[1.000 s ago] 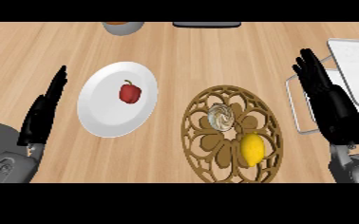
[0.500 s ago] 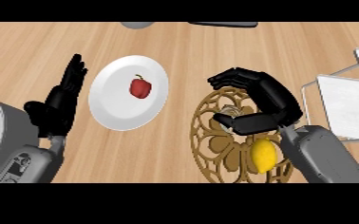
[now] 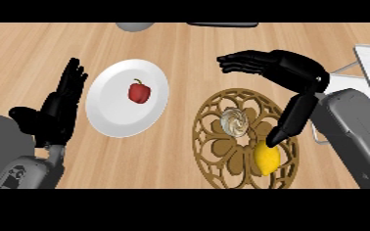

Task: Pick the cupcake from the placemat and place it in the tiered shelf

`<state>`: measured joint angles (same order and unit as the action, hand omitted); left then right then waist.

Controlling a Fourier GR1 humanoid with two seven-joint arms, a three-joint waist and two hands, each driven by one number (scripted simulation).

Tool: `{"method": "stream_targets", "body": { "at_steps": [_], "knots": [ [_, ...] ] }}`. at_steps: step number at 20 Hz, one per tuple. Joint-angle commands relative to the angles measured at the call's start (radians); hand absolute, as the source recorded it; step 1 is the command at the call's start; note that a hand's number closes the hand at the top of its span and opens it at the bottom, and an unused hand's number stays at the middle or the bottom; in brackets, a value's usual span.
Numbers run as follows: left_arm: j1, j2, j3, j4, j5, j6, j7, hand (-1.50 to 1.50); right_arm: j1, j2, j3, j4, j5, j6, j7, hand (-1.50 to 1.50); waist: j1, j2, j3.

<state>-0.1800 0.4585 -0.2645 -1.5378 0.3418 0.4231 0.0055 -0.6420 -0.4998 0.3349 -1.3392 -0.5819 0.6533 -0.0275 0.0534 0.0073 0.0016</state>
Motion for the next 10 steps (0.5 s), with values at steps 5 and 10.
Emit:
{"method": "stream_targets", "body": {
  "at_steps": [5, 10],
  "knots": [
    [0.027, 0.007, 0.007, -0.037, -0.012, 0.019, 0.030, 0.00, -0.173, -0.157, 0.071, -0.147, 0.267, 0.205, 0.007, -1.50, -0.031, -0.010, -0.001],
    [0.067, -0.001, 0.016, -0.049, -0.005, 0.013, 0.020, 0.00, -0.186, -0.154, 0.145, -0.302, 0.555, 0.108, 0.015, -1.50, -0.041, -0.011, 0.000]
  ]
}}
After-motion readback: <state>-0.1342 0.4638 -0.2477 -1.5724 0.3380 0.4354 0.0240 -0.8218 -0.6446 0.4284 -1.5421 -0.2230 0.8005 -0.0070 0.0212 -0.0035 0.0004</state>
